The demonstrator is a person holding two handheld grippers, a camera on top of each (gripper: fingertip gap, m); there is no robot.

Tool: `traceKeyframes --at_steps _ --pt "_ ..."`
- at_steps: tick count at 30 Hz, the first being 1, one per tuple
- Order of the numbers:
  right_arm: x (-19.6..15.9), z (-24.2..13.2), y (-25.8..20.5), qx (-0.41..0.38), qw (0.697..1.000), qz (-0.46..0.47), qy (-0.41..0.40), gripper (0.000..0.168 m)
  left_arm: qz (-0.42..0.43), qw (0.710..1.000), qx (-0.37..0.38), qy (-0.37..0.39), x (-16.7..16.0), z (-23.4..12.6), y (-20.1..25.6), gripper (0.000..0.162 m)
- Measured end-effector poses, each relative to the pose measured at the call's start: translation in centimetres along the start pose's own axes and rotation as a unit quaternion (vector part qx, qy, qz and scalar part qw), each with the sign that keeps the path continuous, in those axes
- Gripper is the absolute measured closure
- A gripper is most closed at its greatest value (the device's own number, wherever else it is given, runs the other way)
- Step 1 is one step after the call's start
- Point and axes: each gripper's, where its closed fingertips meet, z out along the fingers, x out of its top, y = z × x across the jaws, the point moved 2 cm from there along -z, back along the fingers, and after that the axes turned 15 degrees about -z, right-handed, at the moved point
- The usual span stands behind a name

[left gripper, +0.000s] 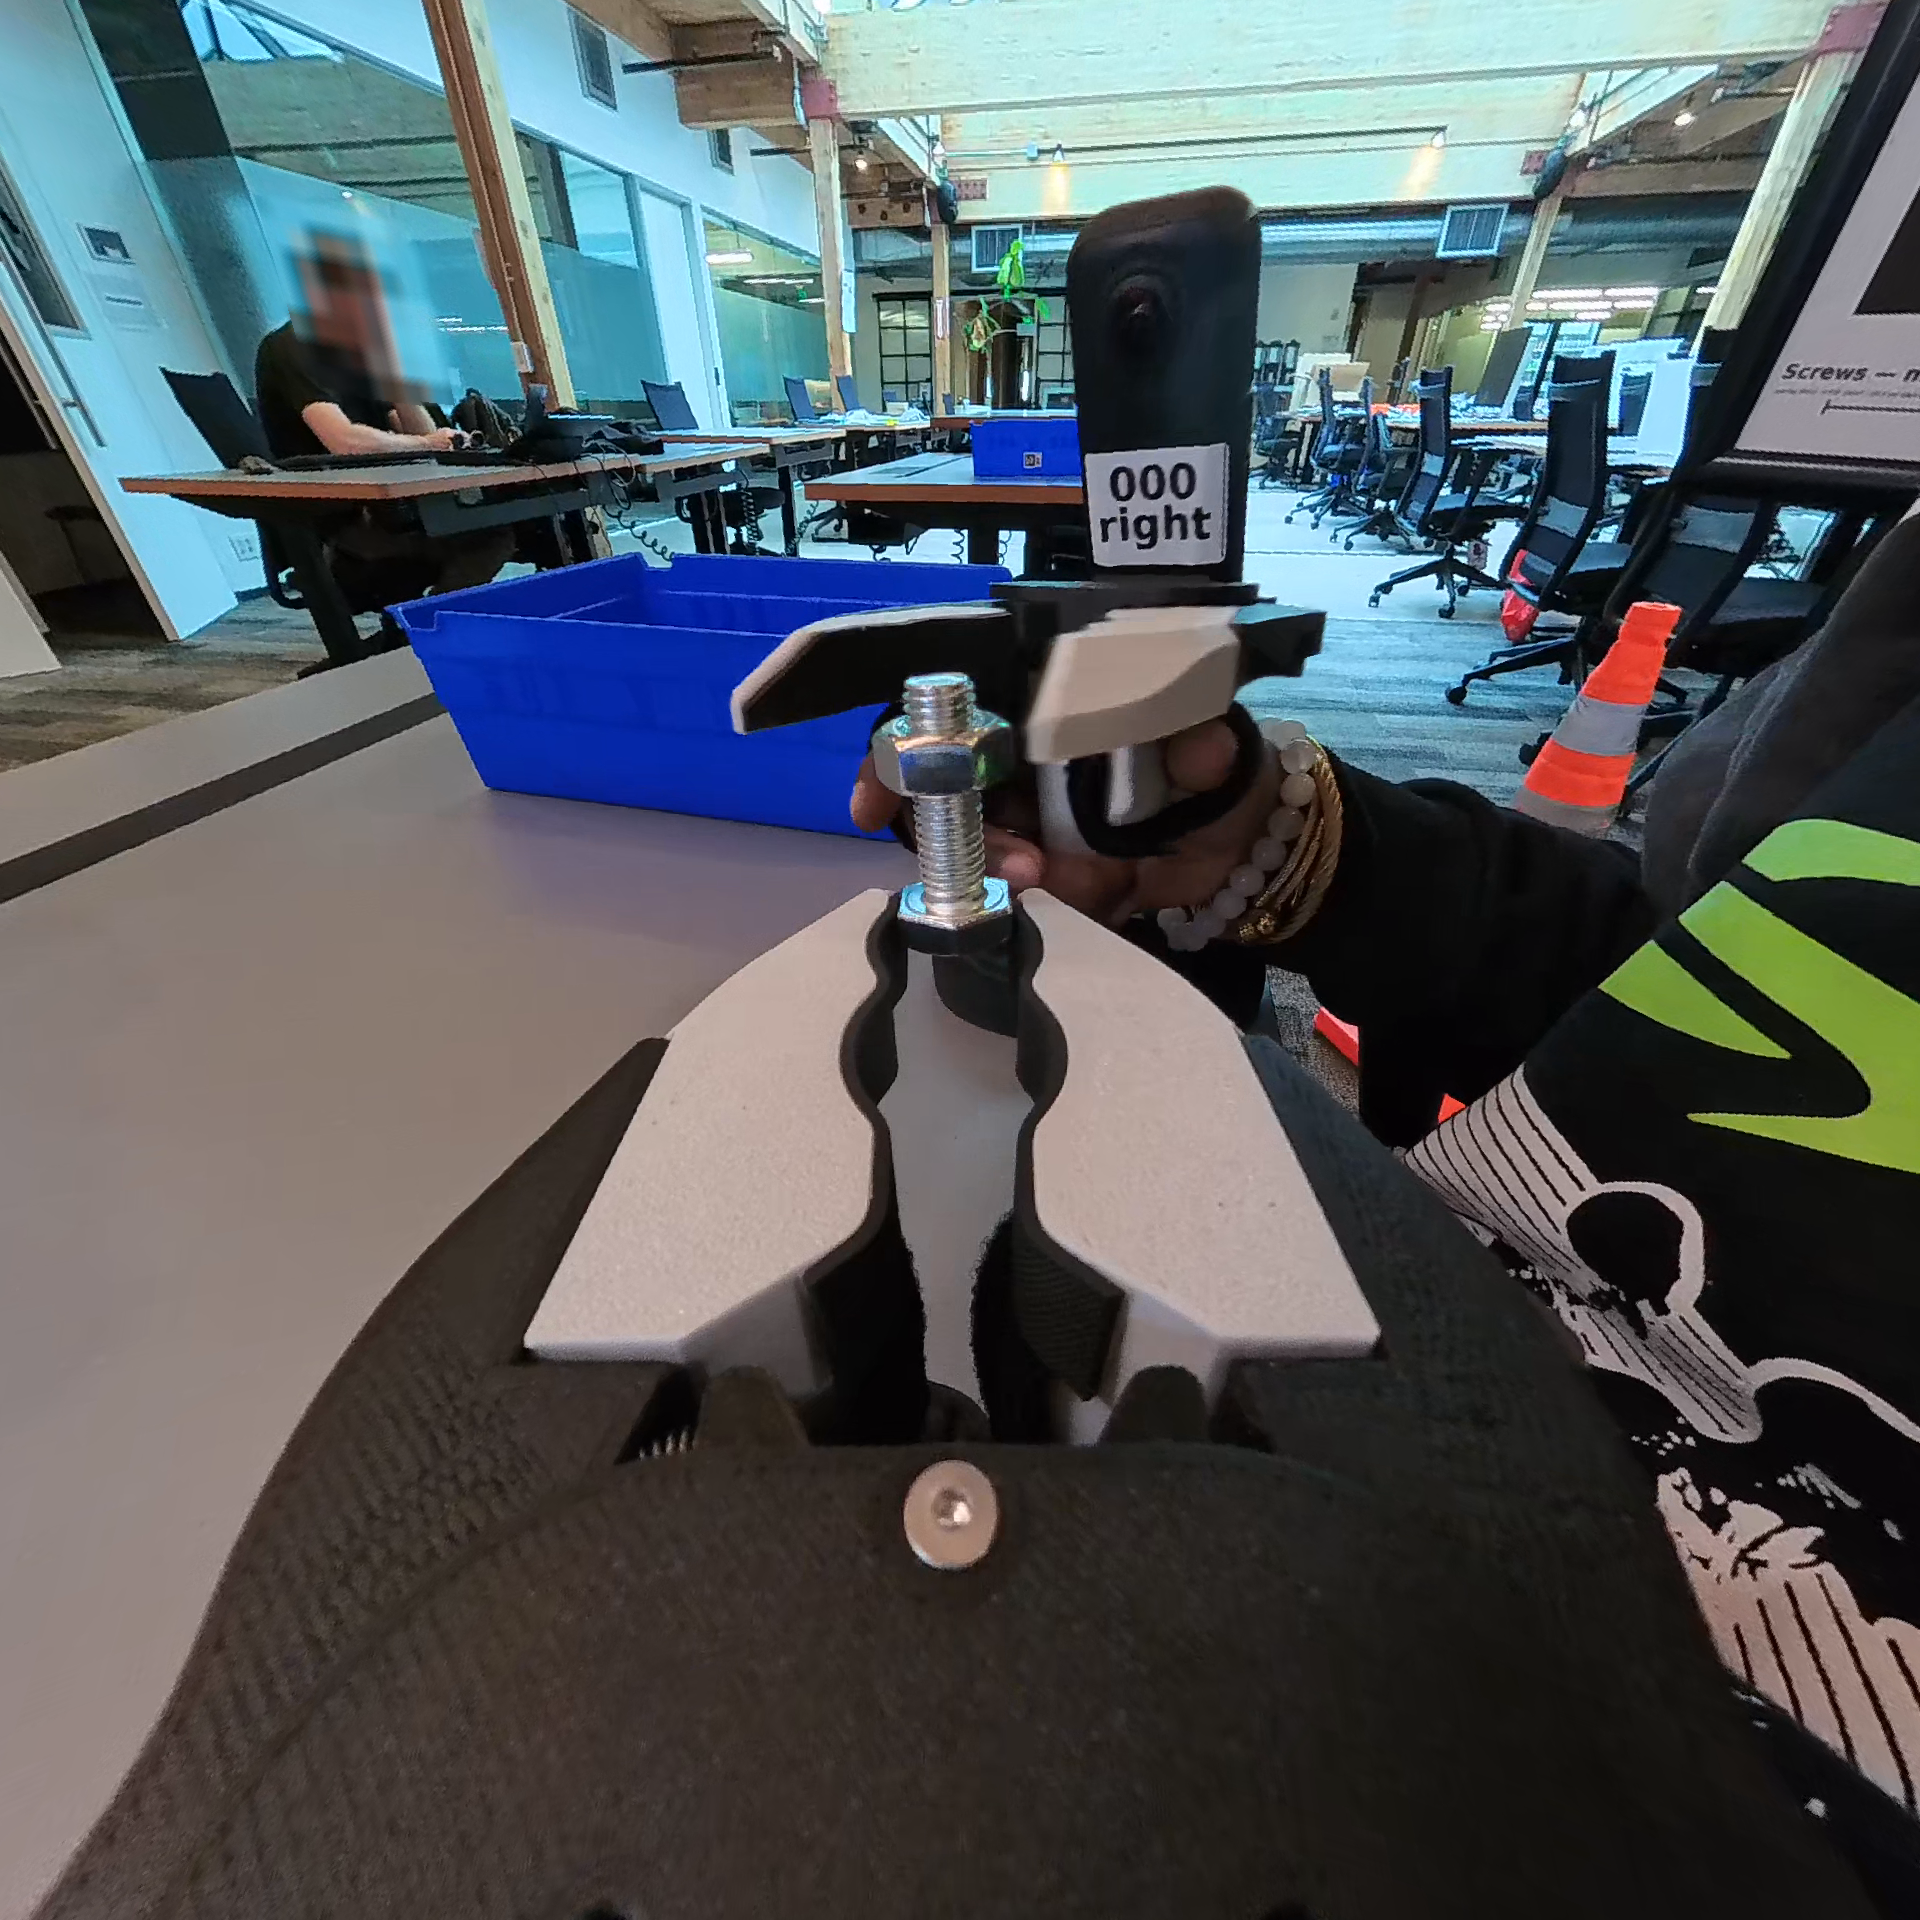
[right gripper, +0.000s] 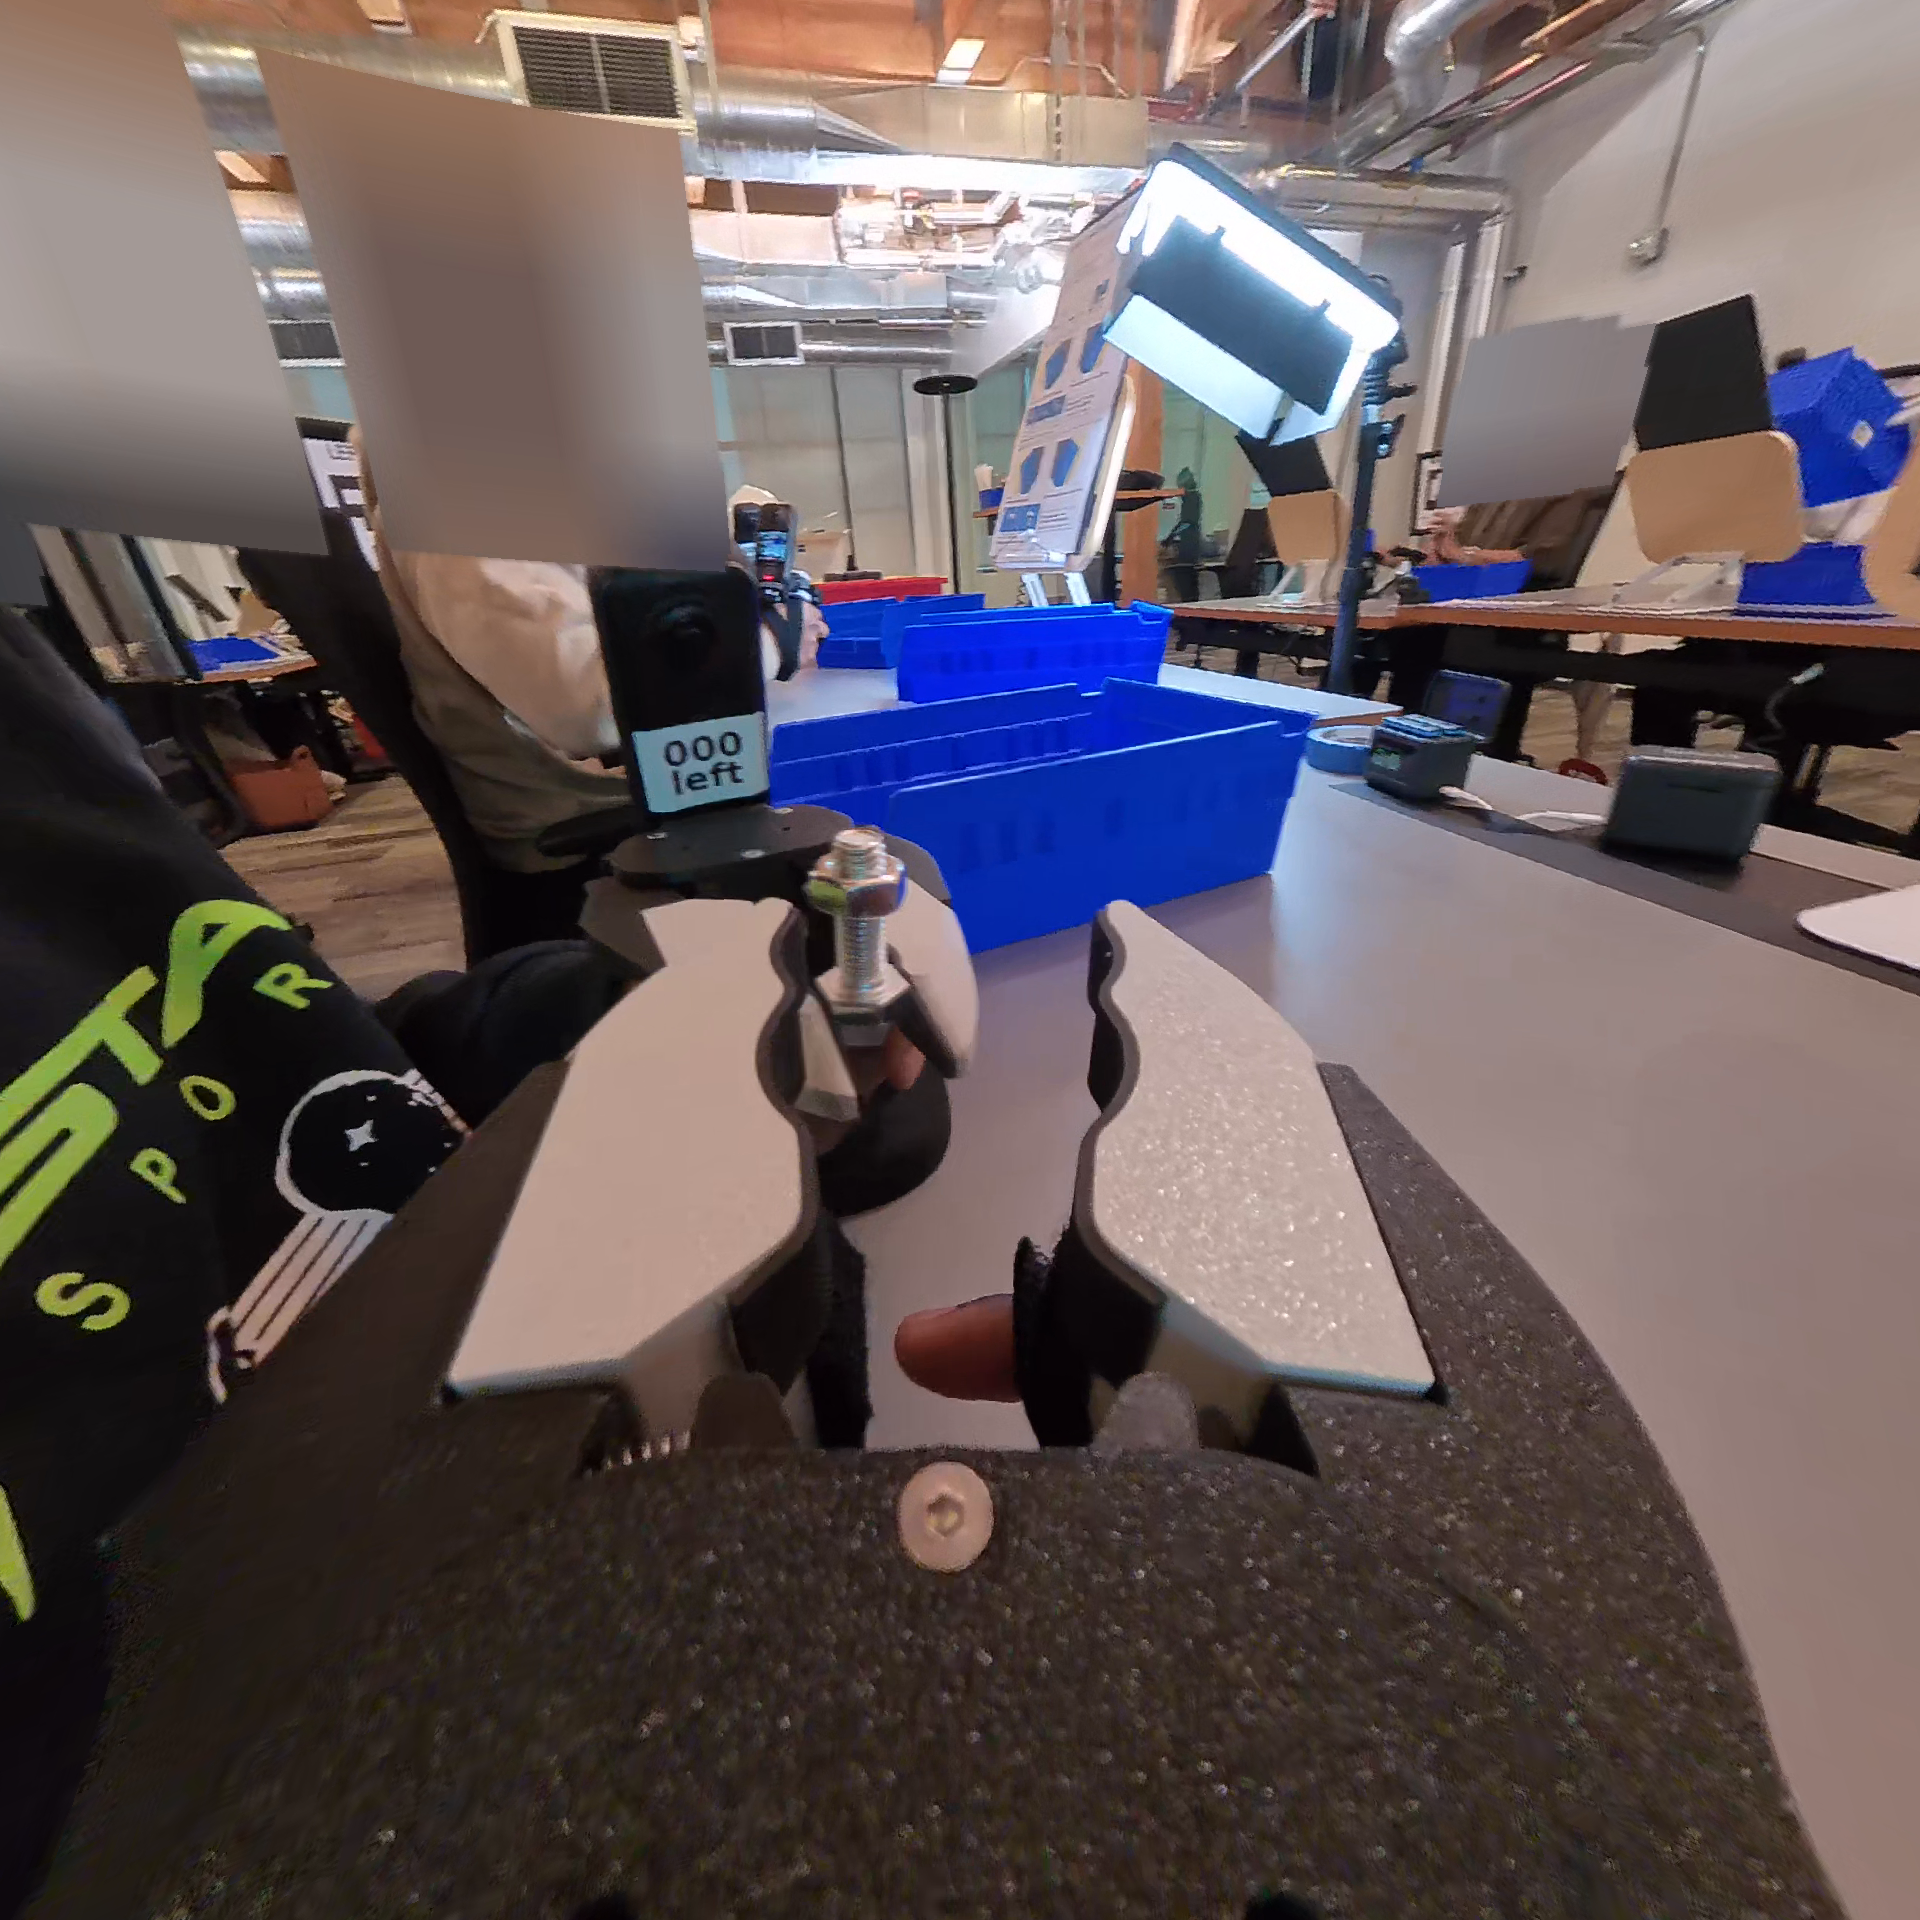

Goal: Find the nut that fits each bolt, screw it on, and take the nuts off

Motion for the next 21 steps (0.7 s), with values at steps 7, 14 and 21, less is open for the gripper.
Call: traceKeyframes --at_steps 7,14,21 --pt "-0.2 3.3 -1.4 0.036 0.999 -0.011 -0.02 0.102 -0.001 1.0 0.004 0.002 0.0 0.0 -0.1 0.143" --pt "-0.6 5.0 -1.5 0.031 0.999 -0.011 -0.038 0.099 -0.002 1.0 0.003 0.001 0.0 0.0 -0.1 0.143" --pt "-0.4 4.4 -0.5 0.012 0.999 0.011 -0.03 0.106 0.001 1.0 -0.004 0.0 0.0 0.0 0.1 0.144"
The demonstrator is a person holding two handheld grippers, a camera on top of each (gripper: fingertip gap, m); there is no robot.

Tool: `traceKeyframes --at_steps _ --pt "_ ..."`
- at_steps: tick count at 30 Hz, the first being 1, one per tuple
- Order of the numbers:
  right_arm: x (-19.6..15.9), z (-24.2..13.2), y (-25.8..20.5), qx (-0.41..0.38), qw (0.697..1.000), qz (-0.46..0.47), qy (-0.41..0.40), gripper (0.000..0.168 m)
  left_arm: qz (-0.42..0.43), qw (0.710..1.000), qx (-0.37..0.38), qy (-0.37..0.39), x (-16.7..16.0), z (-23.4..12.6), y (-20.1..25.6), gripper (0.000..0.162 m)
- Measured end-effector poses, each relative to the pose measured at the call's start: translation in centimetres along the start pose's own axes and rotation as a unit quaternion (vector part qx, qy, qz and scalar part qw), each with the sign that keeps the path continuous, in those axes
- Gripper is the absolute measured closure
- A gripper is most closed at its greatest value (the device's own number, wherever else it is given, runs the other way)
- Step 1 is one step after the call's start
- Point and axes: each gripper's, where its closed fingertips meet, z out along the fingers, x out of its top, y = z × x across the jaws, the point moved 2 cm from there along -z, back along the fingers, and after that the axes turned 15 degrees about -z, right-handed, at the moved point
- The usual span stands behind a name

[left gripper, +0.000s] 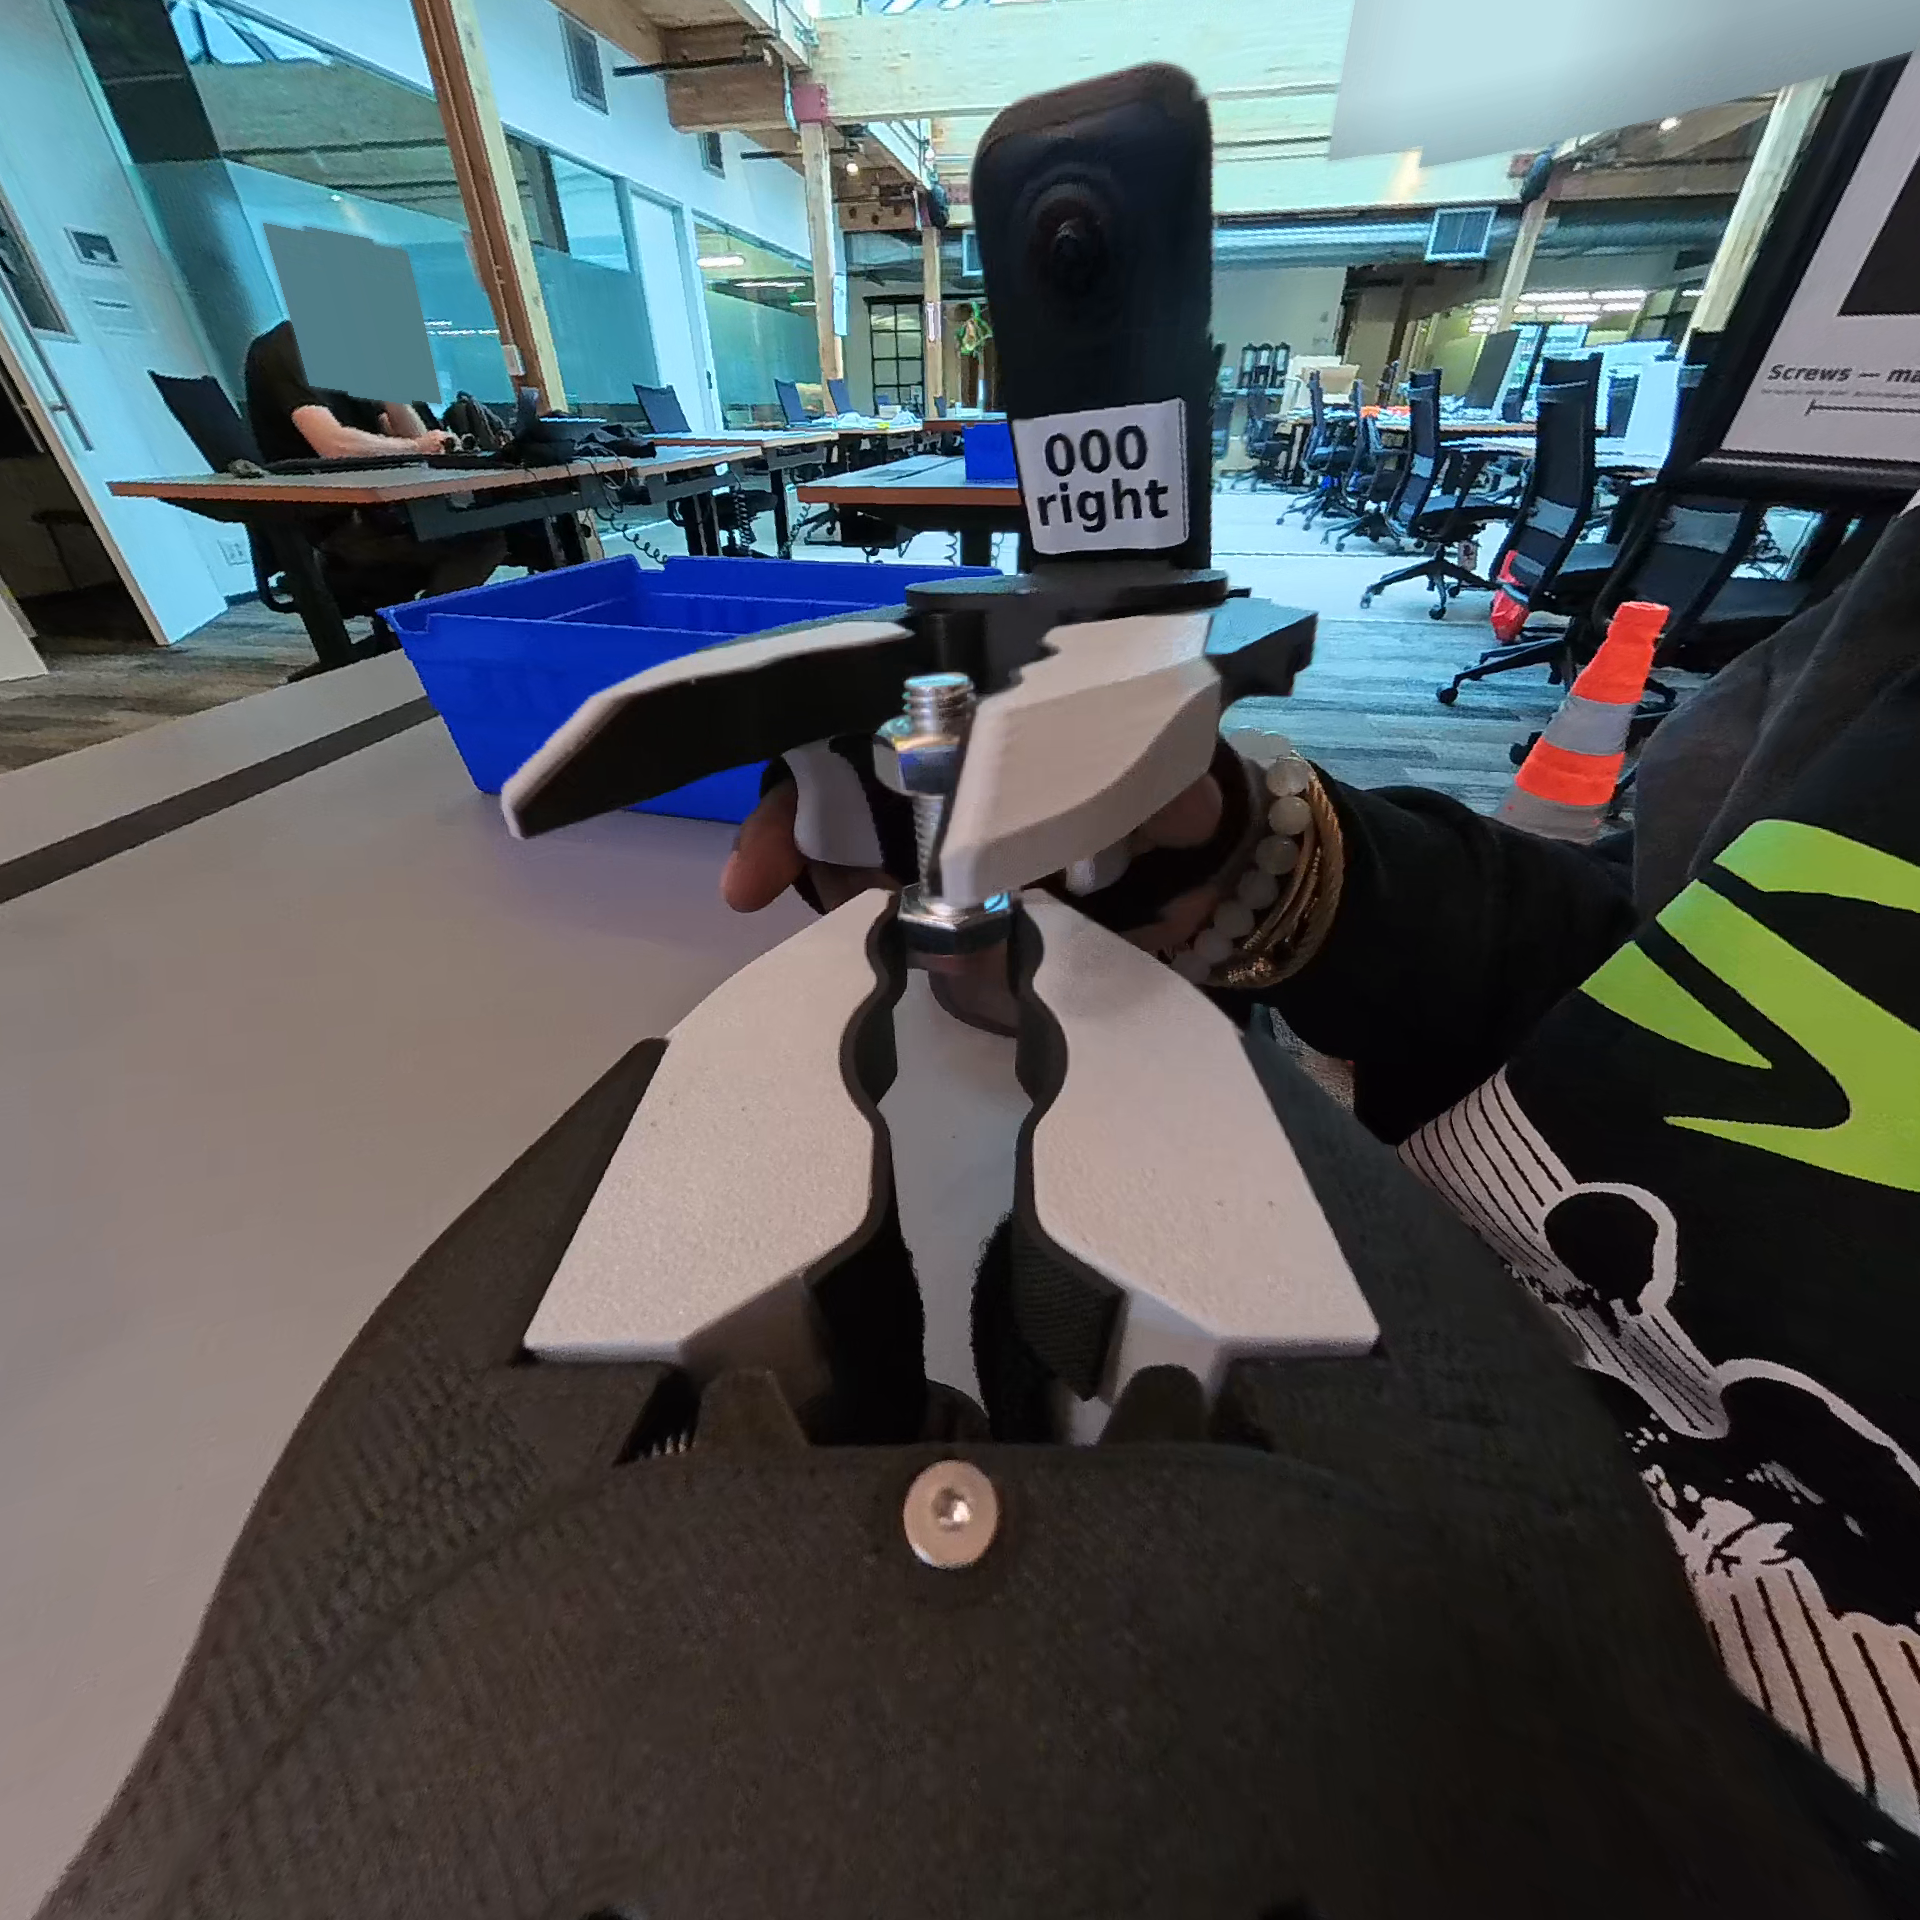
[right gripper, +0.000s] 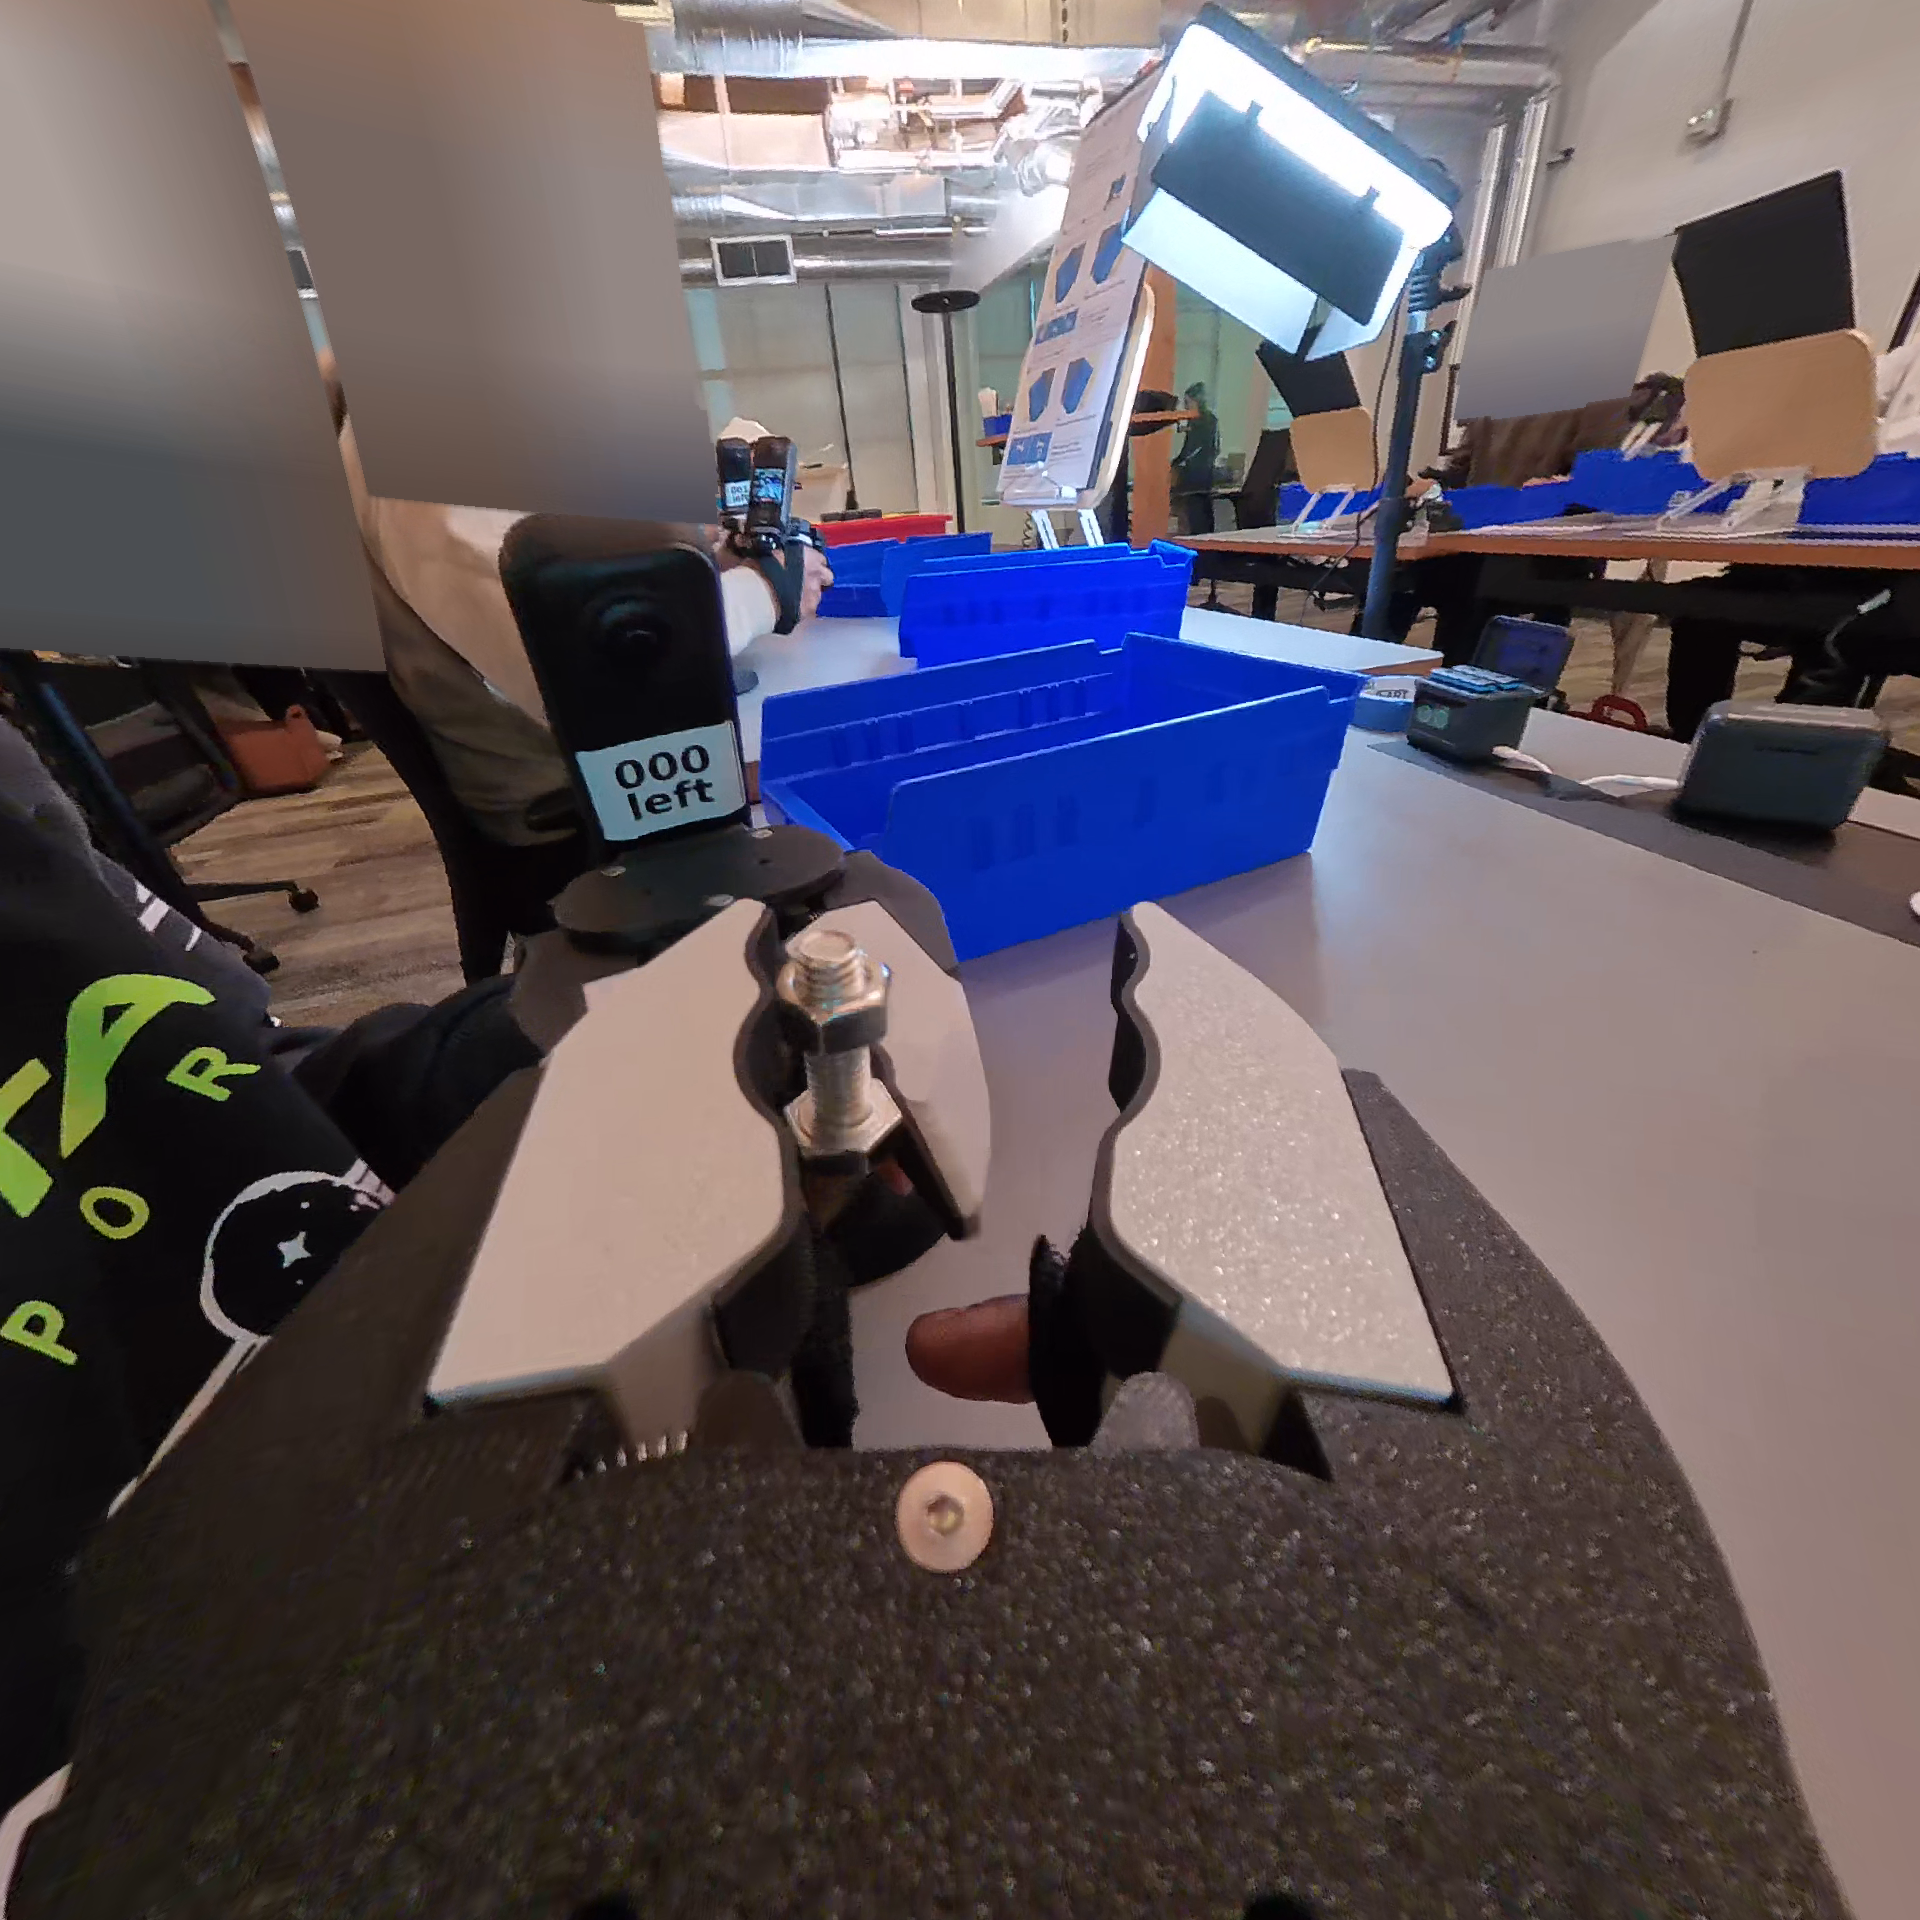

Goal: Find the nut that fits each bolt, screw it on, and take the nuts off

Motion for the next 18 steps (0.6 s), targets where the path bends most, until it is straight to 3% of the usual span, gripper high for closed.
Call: traceKeyframes --at_steps 9,11,13,18 --pt "0.3 -2.5 0.4 -0.007 1.0 -0.007 0.01 0.112 -0.009 1.0 -0.001 0.009 0.2 -0.2 -0.1 0.143" --pt "0.3 -3.1 0.6 -0.01 1.0 -0.007 0.011 0.117 -0.012 1.0 0.0 0.012 0.3 -0.3 -0.2 0.144" --pt "0.2 -3.9 1.1 -0.027 1.0 -0.006 0.008 0.134 -0.017 1.0 -0.003 0.016 0.4 -0.3 -0.2 0.144" --pt "0.8 -4.8 1.2 -0.026 0.999 0.006 0.03 0.126 -0.016 1.0 -0.004 0.014 0.3 -0.3 -0.2 0.143"
